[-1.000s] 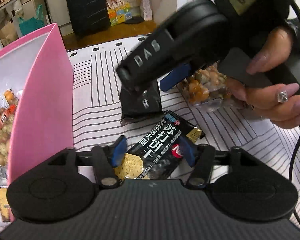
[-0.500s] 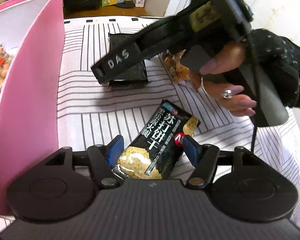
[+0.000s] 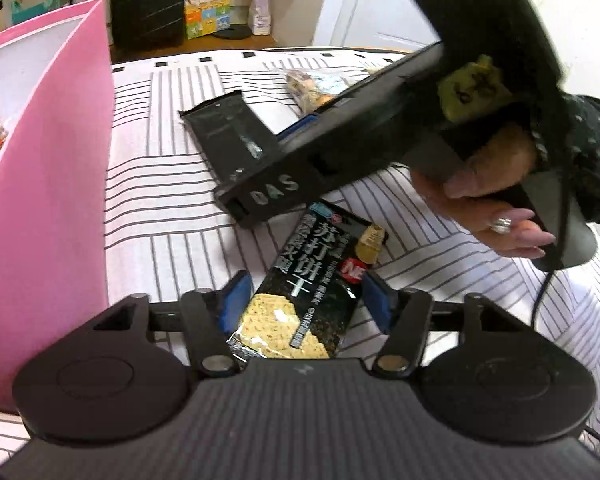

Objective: Organize snacks
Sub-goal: 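Grasp the NB cracker pack with the left gripper while the right grasps the black pack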

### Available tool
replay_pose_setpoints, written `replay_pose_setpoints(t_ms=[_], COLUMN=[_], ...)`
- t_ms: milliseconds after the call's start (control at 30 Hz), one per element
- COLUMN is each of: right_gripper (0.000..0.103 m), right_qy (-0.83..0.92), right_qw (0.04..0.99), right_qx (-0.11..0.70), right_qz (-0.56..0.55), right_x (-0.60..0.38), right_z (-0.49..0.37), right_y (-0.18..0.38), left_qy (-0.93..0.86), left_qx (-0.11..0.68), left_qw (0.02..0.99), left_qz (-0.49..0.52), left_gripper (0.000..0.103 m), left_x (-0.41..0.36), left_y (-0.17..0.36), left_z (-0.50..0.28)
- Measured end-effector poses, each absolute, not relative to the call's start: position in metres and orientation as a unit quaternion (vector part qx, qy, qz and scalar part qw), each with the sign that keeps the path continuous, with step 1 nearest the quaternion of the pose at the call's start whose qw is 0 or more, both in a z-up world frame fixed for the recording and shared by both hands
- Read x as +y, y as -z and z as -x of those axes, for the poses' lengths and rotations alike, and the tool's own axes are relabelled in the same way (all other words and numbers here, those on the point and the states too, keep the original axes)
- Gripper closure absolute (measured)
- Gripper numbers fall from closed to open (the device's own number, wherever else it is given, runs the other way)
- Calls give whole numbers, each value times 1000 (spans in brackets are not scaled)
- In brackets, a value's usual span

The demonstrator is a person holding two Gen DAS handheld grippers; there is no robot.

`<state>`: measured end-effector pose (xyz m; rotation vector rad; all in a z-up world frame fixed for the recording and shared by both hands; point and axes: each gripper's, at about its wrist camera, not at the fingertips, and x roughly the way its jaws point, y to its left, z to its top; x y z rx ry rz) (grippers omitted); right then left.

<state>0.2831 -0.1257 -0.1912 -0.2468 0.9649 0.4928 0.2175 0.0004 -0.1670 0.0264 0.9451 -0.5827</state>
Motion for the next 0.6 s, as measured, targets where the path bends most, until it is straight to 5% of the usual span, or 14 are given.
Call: replay_pose_setpoints(t_ms=[600], right_gripper=[44], right_qy=[-240], right_qw=[882], right_qx=[397], right_qz=[79], right_x=[-148], right_z=[-233], right_y=[183], left_qy=[263], left_qx=[500], left_qw=[825], left_qz=[-7], left_gripper=[54], left_x=[-8], left_y=[157], left_z=[-210])
